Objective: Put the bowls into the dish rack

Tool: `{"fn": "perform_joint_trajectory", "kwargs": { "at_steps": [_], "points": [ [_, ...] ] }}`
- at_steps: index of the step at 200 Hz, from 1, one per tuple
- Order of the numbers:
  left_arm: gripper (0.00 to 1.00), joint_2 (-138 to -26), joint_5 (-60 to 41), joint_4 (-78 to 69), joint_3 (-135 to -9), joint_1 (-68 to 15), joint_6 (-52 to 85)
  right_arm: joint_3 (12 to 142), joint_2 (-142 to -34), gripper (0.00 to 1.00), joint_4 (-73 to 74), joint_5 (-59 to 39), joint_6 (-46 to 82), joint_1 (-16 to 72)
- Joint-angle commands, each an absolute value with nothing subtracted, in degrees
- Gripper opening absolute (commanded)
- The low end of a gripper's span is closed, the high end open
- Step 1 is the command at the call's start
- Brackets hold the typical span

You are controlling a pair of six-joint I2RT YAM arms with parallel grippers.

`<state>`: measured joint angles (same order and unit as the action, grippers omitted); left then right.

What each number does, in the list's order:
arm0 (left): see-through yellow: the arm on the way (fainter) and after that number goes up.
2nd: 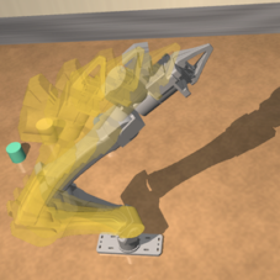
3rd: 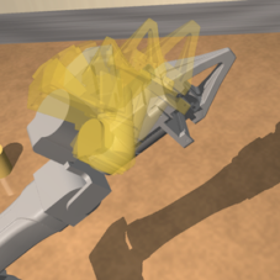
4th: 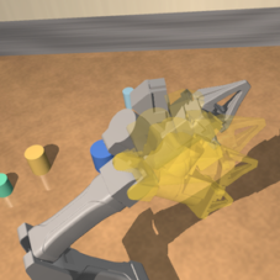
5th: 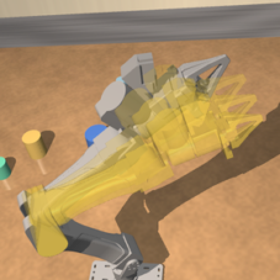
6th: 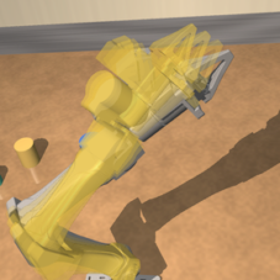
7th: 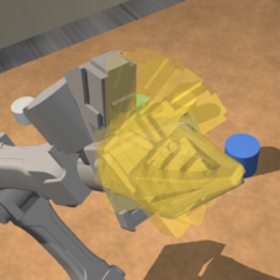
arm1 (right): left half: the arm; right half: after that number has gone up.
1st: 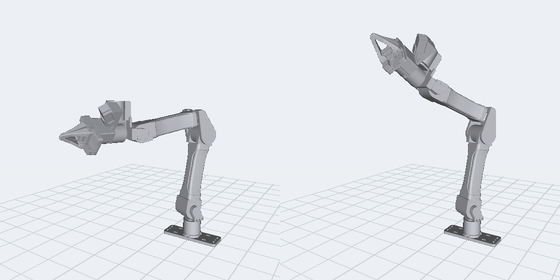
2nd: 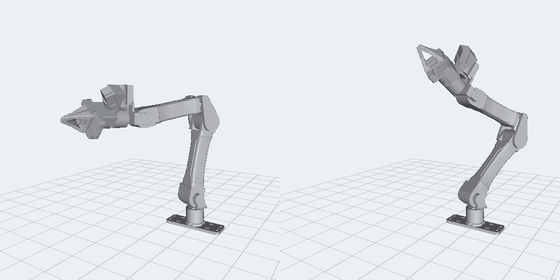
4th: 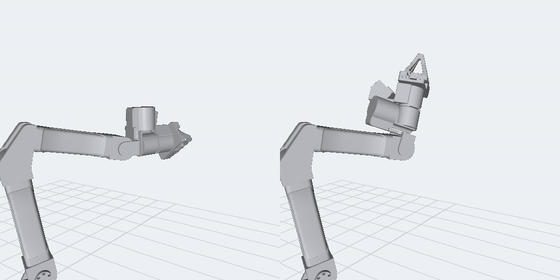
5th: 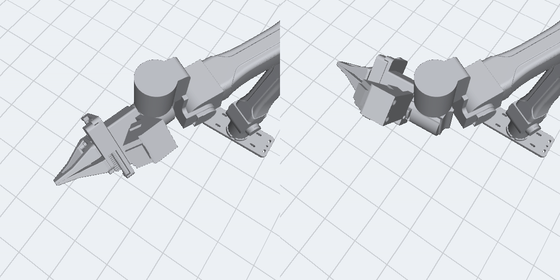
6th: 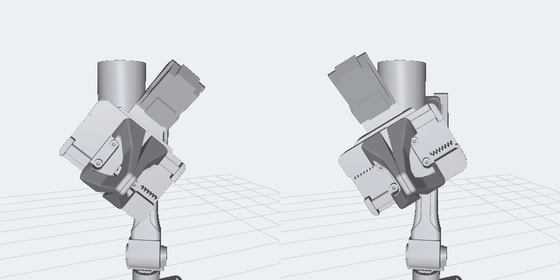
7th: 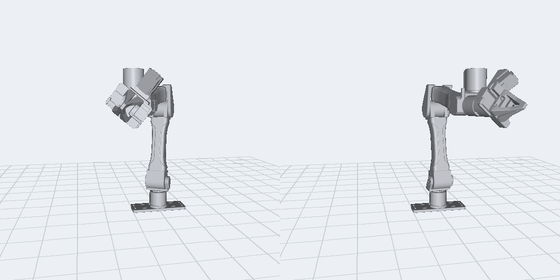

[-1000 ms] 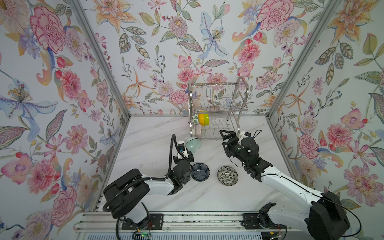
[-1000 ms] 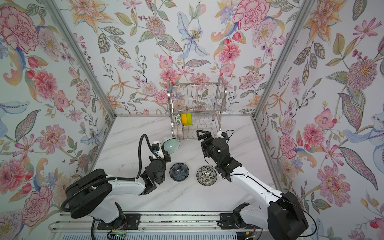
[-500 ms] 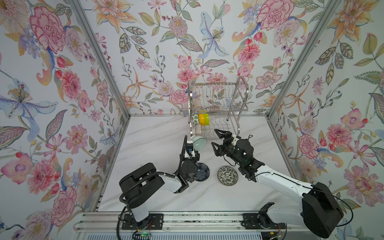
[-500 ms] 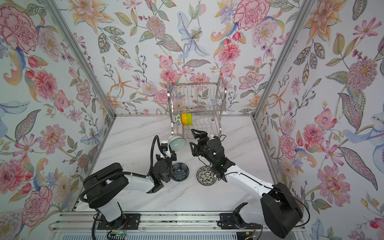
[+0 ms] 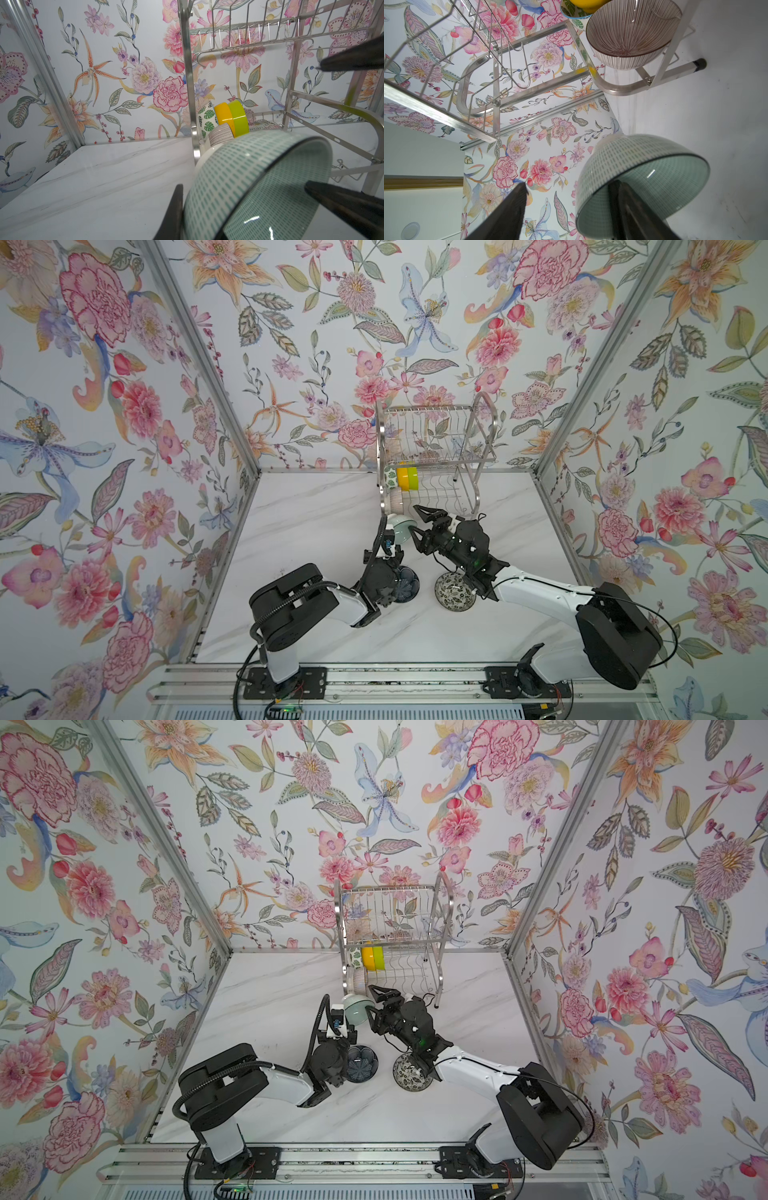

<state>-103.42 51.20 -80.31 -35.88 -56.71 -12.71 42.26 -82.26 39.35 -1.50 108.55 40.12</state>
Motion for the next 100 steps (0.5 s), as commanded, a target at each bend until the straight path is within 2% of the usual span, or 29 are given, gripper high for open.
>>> {"fn": "perform_joint_trajectory", "kwargs": {
  "at_steps": [1,100],
  "points": [
    [0.0,-103.89,50.38,-86.3,-38.31,-57.52,-14.63,46.31,-83.21,0.67,41.95,-1.04,108.97,40.59],
    [0.0,-103.01,50.43,-85.85,-38.4,-58.49,-17.36,49.5,-85.8,0.38,40.07,0.13,110.6,42.78]
  ]
}}
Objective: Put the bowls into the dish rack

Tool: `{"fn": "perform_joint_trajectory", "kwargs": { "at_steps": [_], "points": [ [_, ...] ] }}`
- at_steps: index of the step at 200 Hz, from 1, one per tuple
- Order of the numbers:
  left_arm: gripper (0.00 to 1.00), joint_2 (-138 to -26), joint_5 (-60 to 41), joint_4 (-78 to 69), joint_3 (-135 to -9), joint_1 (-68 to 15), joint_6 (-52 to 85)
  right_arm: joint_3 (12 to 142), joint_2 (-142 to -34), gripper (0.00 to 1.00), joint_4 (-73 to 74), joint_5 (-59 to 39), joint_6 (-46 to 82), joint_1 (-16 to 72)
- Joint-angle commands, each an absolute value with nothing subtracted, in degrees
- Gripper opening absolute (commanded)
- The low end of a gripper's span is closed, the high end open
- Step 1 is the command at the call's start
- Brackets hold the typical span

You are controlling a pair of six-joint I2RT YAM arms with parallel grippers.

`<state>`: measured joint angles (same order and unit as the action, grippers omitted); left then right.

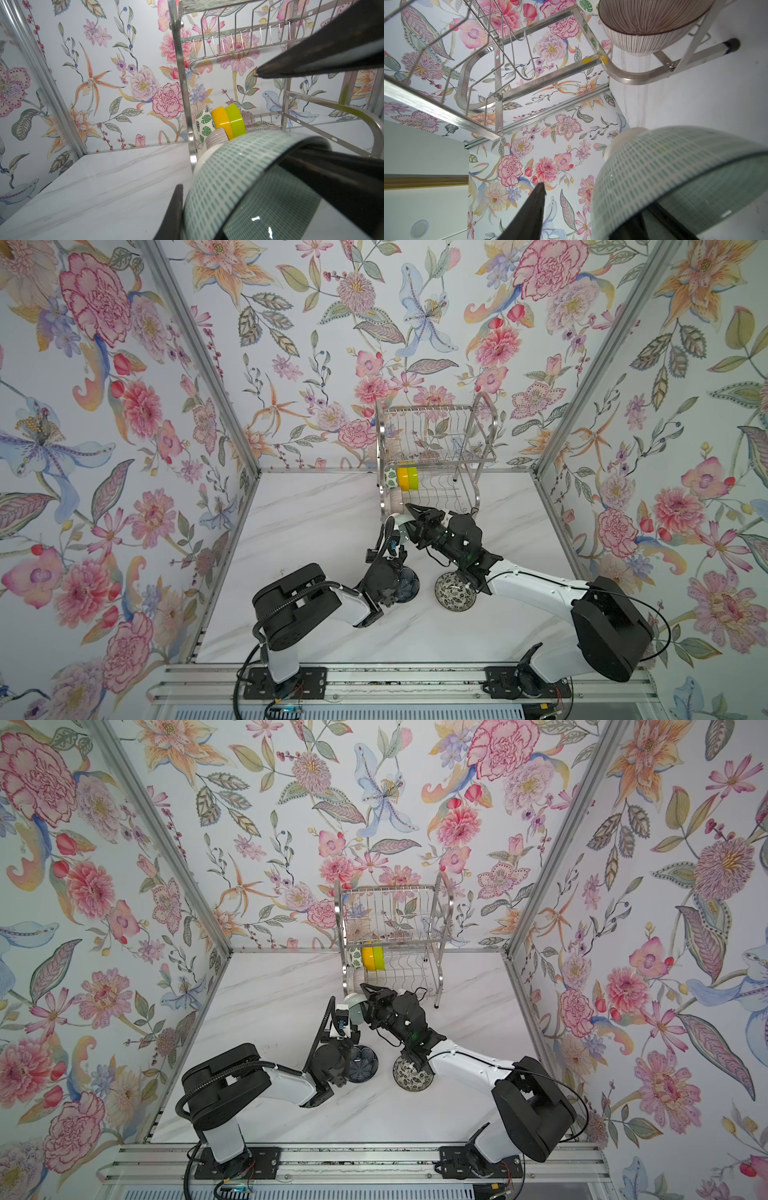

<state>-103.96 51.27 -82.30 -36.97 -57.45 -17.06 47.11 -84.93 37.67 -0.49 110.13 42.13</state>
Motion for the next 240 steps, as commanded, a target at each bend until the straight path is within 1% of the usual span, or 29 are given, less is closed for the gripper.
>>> {"fn": "perform_joint_trajectory", "kwargs": {
  "at_steps": [1,13,34,43,74,83,98,134,147,171,176,187,195,201,221,240],
  "points": [
    [0.0,-103.01,50.39,-85.77,-38.45,-58.47,-17.34,49.54,-85.83,0.38,40.08,0.15,110.59,42.79],
    [0.0,-102.83,50.36,-85.2,-38.59,-58.51,-17.18,49.24,-86.07,0.33,40.68,0.09,110.48,42.88],
    [0.0,-102.6,50.39,-84.9,-38.66,-58.52,-16.71,48.11,-86.02,0.16,41.47,0.45,110.02,42.79],
    [0.0,-102.35,50.28,-84.71,-38.47,-58.56,-16.46,47.69,-85.77,0.11,41.48,0.53,109.59,42.63],
    [0.0,-101.02,49.63,-82.92,-38.15,-58.94,-14.91,46.52,-85.35,0.02,42.49,0.0,107.98,41.84],
    [0.05,-100.24,48.82,-81.57,-37.84,-59.12,-13.44,46.45,-85.51,0.0,43.2,-0.19,107.61,41.74],
    [0.08,-98.83,47.76,-79.13,-37.46,-59.15,-10.53,47.07,-86.14,0.0,45.38,-1.12,106.91,41.66],
    [0.31,-97.79,46.97,-77.06,-36.9,-59.15,-7.35,48.01,-85.98,0.0,46.67,-2.09,104.32,41.23],
    [0.44,-96.92,46.27,-76.52,-36.2,-59.15,-5.85,48.06,-85.73,0.0,46.8,-2.36,103.79,40.85],
    [0.61,-95.02,44.94,-73.67,-35.77,-59.15,-2.93,47.93,-85.51,0.0,46.74,-3.22,102.38,40.12],
    [0.66,-94.64,44.61,-73.09,-35.74,-59.15,-2.38,47.89,-85.36,0.0,46.71,-3.27,102.14,40.01],
    [0.73,-93.84,43.79,-71.33,-35.77,-59.13,-1.17,47.5,-85.26,0.0,46.67,-3.42,101.35,39.64],
    [0.82,-93.31,43.51,-69.92,-35.93,-59.15,-0.58,47.32,-85.11,0.0,46.67,-3.5,100.65,39.31],
    [0.86,-92.81,43.31,-68.4,-36.08,-59.07,0.14,47.07,-85.02,0.0,46.84,-3.65,100.07,39.05],
    [0.98,-90.21,41.67,-63.51,-35.9,-59.07,3.15,47.33,-84.62,0.0,47.95,-5.24,96.79,37.95],
    [0.99,-86.14,39.4,-58.29,-35.81,-58.99,5.74,47.5,-83.23,0.0,45.98,-5.63,93.85,37.14]
  ]
}}
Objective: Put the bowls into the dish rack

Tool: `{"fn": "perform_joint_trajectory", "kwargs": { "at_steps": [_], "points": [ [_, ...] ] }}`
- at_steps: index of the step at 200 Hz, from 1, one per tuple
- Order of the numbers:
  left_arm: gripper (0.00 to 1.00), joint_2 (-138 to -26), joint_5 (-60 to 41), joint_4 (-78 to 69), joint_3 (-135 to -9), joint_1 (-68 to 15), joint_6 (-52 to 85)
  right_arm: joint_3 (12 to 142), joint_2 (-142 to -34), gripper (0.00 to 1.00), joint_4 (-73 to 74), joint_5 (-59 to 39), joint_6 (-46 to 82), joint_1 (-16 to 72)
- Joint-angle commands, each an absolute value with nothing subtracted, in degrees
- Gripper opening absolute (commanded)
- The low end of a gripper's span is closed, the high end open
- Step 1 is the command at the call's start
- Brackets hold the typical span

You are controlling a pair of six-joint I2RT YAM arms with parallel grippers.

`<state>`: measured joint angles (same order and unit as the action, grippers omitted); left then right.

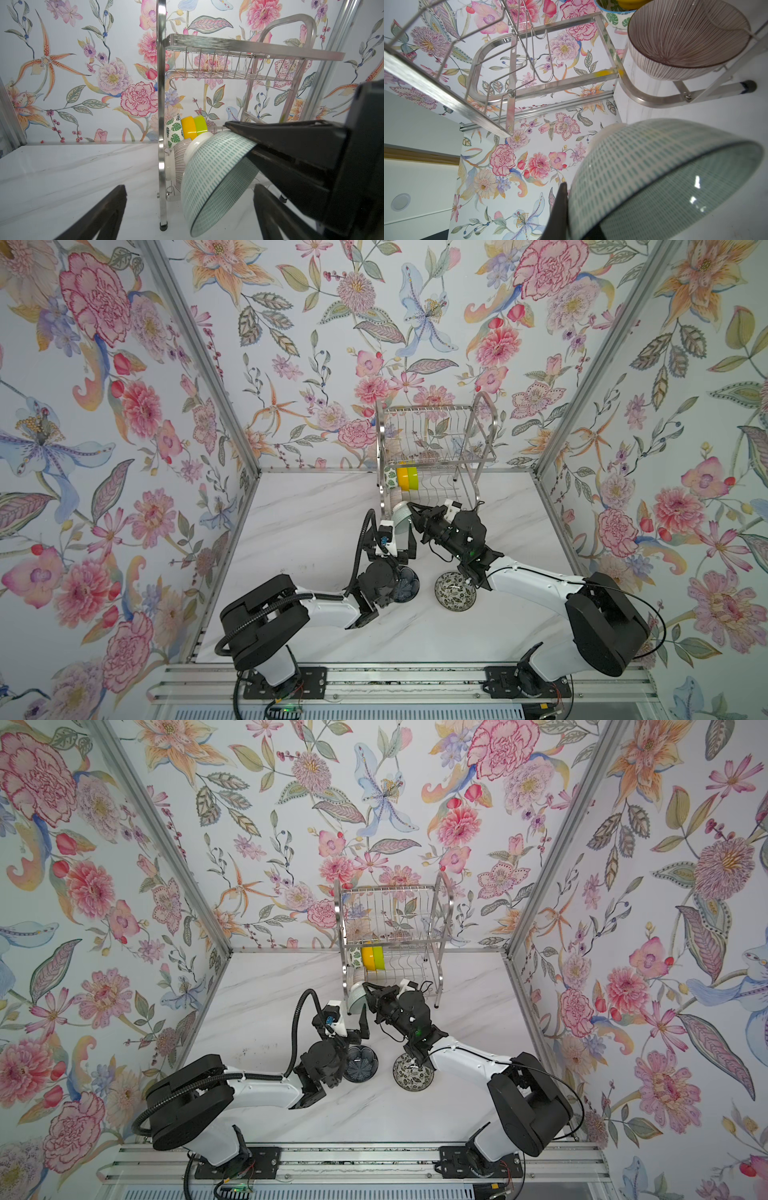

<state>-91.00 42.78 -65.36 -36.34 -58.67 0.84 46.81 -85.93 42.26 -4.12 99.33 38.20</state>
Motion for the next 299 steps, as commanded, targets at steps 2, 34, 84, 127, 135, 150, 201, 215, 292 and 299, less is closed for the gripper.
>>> {"fn": "perform_joint_trajectory", "kwargs": {
  "at_steps": [2,34,84,127,135,150,201,215,292,299],
  "points": [
    [0.99,-85.8,39.03,-57.75,-35.85,-58.98,5.96,47.45,-83.1,0.0,45.79,-5.58,93.67,37.06],
    [0.99,-80.92,32.76,-47.24,-37.25,-58.24,8.98,45.35,-81.51,0.0,46.77,-6.3,92.47,35.22],
    [0.99,-74.7,21.63,-30.75,-40.25,-53.12,17.11,43.11,-78.82,0.0,50.3,-13.09,82.7,31.81],
    [0.99,-73.43,15.43,-18.48,-45.32,-48.6,21.56,43.13,-75.14,0.0,44.55,-21.0,67.46,27.18],
    [0.99,-73.6,14.91,-18.01,-45.76,-48.19,21.63,43.07,-74.67,0.0,43.65,-22.12,64.07,26.71],
    [0.99,-74.28,14.42,-17.84,-46.56,-47.88,21.67,42.66,-74.27,0.0,43.68,-25.2,59.05,25.68],
    [0.99,-81.13,11.54,-23.62,-48.07,-47.55,24.05,40.05,-78.38,0.0,55.49,-36.08,54.64,21.24],
    [0.99,-82.92,9.81,-24.99,-48.73,-47.55,24.33,39.9,-79.76,0.0,57.58,-37.99,54.49,20.47],
    [0.99,-86.71,3.22,-38.32,-43.16,-45.32,22.05,41.2,-89.74,0.0,68.5,-46.31,53.66,17.59],
    [0.99,-87.07,2.91,-39.01,-42.92,-45.06,21.65,41.54,-90.86,0.0,69.37,-46.86,53.74,17.5]
  ]
}}
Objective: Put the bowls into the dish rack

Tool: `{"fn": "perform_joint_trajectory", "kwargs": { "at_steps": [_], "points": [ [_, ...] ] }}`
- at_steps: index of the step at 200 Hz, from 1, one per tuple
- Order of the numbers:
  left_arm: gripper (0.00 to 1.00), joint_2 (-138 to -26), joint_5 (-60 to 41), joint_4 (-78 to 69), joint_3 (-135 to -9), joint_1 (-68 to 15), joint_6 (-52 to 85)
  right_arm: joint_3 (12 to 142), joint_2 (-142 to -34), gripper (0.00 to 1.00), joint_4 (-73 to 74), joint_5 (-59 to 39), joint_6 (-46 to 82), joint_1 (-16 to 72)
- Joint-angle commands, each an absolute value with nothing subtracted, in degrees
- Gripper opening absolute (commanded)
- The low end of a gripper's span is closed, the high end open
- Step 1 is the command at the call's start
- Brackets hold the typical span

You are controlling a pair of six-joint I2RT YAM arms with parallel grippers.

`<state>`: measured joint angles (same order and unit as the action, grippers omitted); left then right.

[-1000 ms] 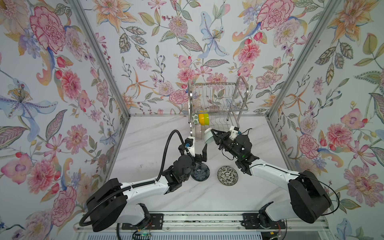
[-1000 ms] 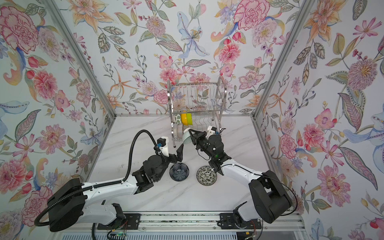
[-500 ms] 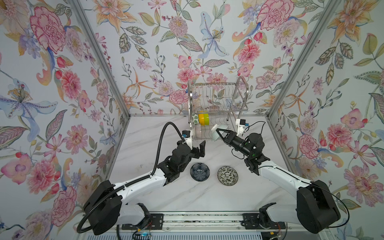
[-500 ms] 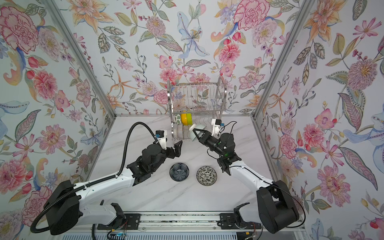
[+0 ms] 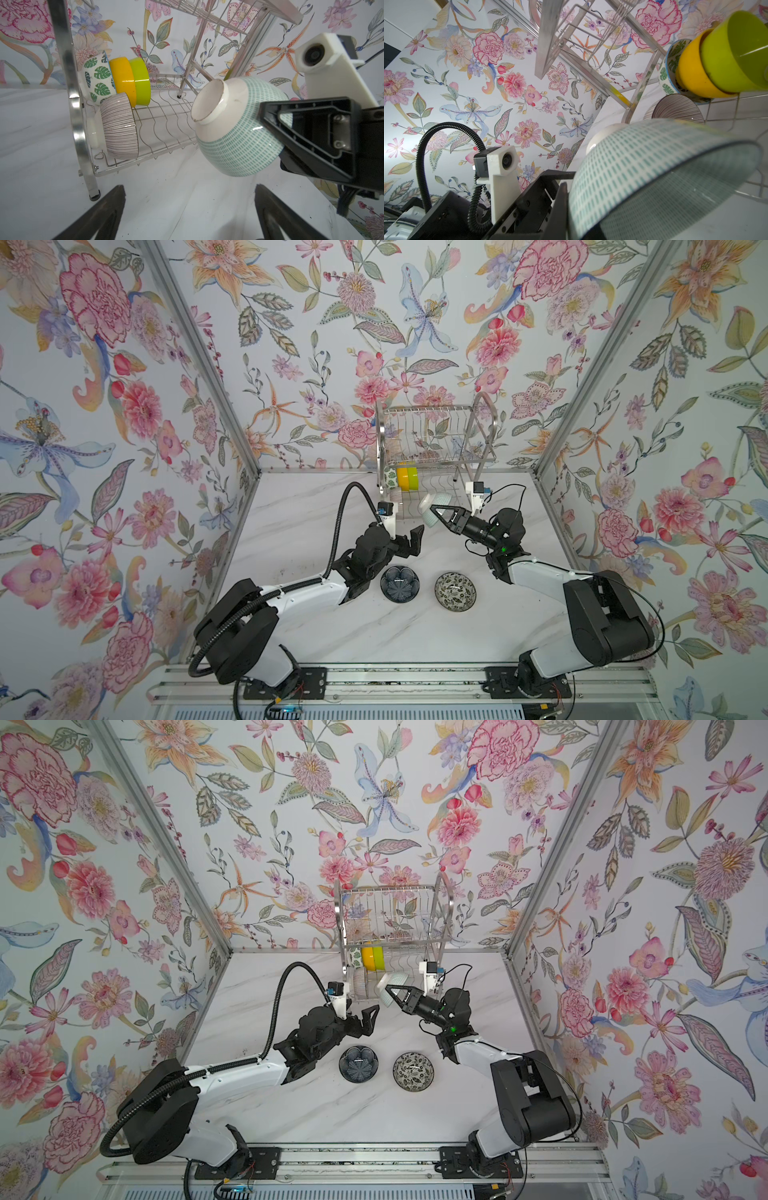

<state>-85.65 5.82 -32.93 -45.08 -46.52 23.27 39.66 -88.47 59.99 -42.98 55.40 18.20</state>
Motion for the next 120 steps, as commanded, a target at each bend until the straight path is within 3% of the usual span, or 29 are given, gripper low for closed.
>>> {"fn": "perform_joint_trajectory", "kwargs": {
  "at_steps": [1,49,120],
  "points": [
    [0.99,-87.17,2.82,-39.11,-42.95,-44.99,21.55,41.55,-91.0,0.0,69.49,-46.94,53.77,17.49],
    [0.99,-89.1,0.52,-40.73,-43.18,-44.26,16.89,42.89,-97.96,0.0,75.75,-47.57,56.23,16.31],
    [0.99,-91.49,9.81,-32.48,-45.62,-44.27,6.33,47.8,-106.83,0.0,82.69,-47.11,62.17,15.03]
  ]
}}
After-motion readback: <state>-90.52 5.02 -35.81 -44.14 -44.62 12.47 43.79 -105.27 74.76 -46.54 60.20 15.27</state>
